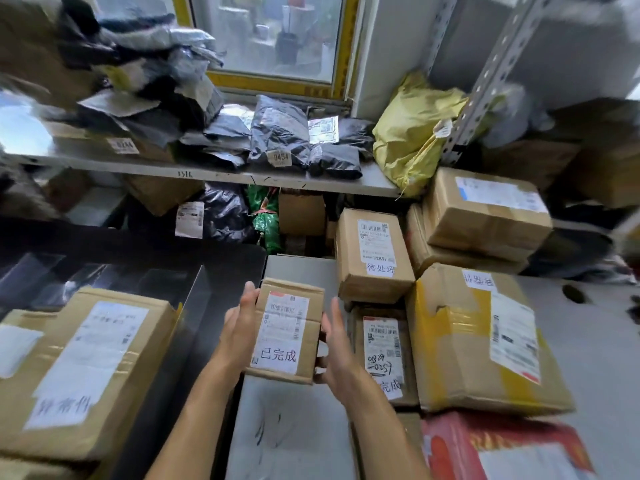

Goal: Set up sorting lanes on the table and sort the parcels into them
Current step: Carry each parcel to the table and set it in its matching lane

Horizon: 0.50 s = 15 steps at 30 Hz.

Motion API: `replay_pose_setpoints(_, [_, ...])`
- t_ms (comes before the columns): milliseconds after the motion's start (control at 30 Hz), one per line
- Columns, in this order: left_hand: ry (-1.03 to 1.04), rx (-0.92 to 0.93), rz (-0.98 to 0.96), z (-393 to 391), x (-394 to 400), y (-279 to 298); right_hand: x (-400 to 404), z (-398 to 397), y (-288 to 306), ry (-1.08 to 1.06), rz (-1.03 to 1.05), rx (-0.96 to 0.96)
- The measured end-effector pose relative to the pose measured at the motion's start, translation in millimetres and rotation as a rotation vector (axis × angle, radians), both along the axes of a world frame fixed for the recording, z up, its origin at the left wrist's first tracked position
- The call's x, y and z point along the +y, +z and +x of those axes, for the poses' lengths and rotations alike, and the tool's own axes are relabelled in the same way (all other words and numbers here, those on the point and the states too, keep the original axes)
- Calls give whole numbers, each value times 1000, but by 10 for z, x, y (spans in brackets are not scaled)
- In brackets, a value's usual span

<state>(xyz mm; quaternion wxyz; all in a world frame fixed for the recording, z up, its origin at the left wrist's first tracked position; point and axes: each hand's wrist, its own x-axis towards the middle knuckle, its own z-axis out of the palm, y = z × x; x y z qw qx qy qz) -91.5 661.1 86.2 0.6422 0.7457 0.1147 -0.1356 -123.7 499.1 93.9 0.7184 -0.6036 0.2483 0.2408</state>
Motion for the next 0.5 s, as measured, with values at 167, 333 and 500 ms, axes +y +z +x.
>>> replay_pose_setpoints(167, [-39, -47, -66, -385, -236, 362, -275, -407, 247, 1, -39, -120])
replay_pose_setpoints(333, [-106, -141, -102, -962, -682, 950, -760, -1179, 891, -48, 12, -269])
replay_pose_setpoints(500, [-177, -216, -163, -1756, -1287, 1320, -1357, -2097, 1194, -89, -49, -443])
